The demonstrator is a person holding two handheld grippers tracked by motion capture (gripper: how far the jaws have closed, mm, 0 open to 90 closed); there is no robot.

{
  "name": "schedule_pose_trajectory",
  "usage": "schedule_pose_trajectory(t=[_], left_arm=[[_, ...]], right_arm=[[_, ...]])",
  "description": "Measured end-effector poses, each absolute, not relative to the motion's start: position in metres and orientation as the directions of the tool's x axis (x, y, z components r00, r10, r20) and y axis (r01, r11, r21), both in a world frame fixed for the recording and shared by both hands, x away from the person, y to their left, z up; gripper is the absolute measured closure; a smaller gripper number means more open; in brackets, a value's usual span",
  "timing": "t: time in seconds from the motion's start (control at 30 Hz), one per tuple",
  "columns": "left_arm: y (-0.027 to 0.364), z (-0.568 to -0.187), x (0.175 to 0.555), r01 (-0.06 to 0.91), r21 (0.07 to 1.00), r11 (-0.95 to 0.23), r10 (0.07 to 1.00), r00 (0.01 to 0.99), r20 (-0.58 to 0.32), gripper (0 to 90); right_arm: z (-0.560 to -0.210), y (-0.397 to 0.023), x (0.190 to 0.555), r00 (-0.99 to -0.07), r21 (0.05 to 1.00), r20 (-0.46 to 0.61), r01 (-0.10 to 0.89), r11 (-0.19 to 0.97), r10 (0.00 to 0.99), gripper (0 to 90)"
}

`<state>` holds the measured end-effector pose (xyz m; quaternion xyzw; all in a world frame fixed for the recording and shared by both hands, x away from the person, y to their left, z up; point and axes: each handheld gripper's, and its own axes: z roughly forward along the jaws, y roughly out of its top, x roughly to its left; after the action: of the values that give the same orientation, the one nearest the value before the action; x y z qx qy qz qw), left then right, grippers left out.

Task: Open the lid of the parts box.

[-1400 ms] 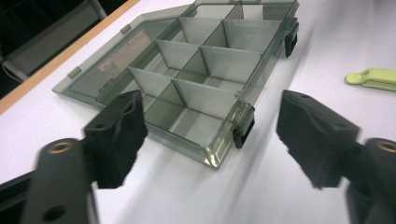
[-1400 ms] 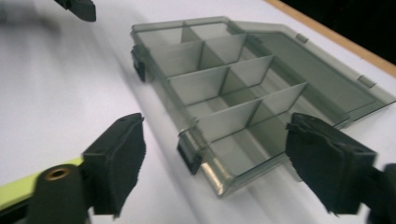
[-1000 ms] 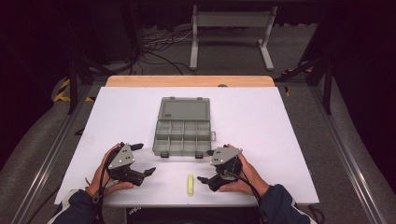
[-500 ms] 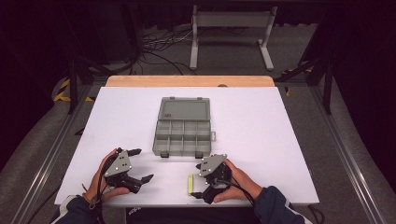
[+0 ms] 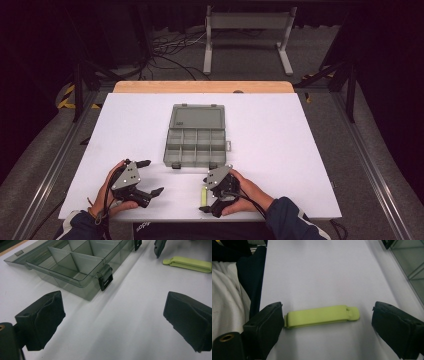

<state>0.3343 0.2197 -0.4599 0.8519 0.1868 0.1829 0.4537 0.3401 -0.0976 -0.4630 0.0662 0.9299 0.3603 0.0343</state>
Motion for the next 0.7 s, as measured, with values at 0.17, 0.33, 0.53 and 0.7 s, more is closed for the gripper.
schedule_pose_trajectory(t=[0.17, 0.33, 0.53, 0.7], left_arm=[[0.2196, -0.4603, 0.3345, 0.154, 0.841, -0.518, 0.484, 0.864, 0.140, 4.0], [0.2195, -0.4600, 0.3349, 0.152, 0.844, -0.515, 0.484, 0.864, 0.140, 3.9], [0.2189, -0.4601, 0.3354, 0.152, 0.845, -0.513, 0.481, 0.866, 0.136, 4.0], [0.2194, -0.4600, 0.3357, 0.155, 0.845, -0.511, 0.482, 0.866, 0.133, 4.0]], right_arm=[[-0.4622, -0.0956, 0.3399, -0.991, 0.679, -0.026, 0.076, 0.731, 0.128, 16.5], [-0.4612, -0.0974, 0.3379, -0.993, 0.684, -0.021, 0.069, 0.726, 0.115, 23.6], [-0.4613, -0.0979, 0.3372, -0.993, 0.687, -0.028, 0.065, 0.724, 0.116, 23.9], [-0.4604, -0.0986, 0.3361, -0.993, 0.684, -0.032, 0.060, 0.727, 0.112, 23.9]])
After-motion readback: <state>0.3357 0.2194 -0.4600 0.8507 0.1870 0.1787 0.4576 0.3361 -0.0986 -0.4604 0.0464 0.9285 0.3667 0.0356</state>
